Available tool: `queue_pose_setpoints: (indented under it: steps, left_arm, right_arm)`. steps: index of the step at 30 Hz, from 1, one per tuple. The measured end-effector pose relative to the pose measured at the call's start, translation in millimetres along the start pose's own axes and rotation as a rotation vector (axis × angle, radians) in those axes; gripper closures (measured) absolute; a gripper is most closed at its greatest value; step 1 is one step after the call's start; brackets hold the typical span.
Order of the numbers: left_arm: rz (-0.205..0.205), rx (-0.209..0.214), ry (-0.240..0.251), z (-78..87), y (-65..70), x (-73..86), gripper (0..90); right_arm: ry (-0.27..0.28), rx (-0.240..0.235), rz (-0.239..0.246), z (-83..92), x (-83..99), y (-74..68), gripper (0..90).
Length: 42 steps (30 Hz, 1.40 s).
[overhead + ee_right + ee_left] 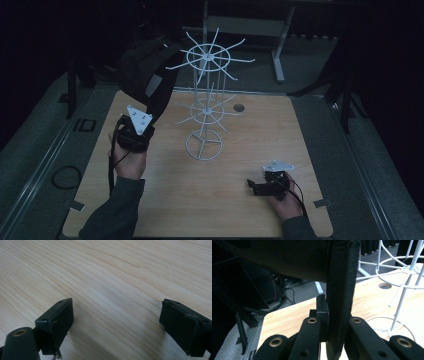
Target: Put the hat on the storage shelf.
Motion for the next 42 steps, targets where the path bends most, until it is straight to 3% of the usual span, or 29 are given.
queue_pose_setpoints:
  steps: [23, 34, 40, 42]
  left_arm:
    - [-0.035, 0.007, -0.012, -6.8, 12.1, 8.9, 85.2]
    - [-0.098, 0.047, -0.026, -8.7, 25.7, 13.8, 84.0]
    - [-0.154, 0.080, -0.032, -10.9, 38.3, 17.4, 81.6]
    - [-0.145, 0.087, -0.031, -11.3, 39.1, 17.5, 81.2]
  right_arm:
    - [-0.001, 0.000, 0.001, 0.1, 0.0, 0.1, 11.8]
    - [-0.001, 0.000, 0.000, 0.1, 0.0, 0.0, 11.8]
    - [-0.001, 0.000, 0.001, 0.1, 0.0, 0.1, 11.8]
    - [-0.001, 0.001, 0.002, 0.1, 0.0, 0.1, 11.9]
Point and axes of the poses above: each handheld gripper's, and its own axes: z roughly backward along the jaws, x roughly out of its underside, y roughly to its right, the point moved 4 cm from there along -z, roughly forward along the jaws, and after that the axes turned 14 degrees about y, right-handed, at the moved point
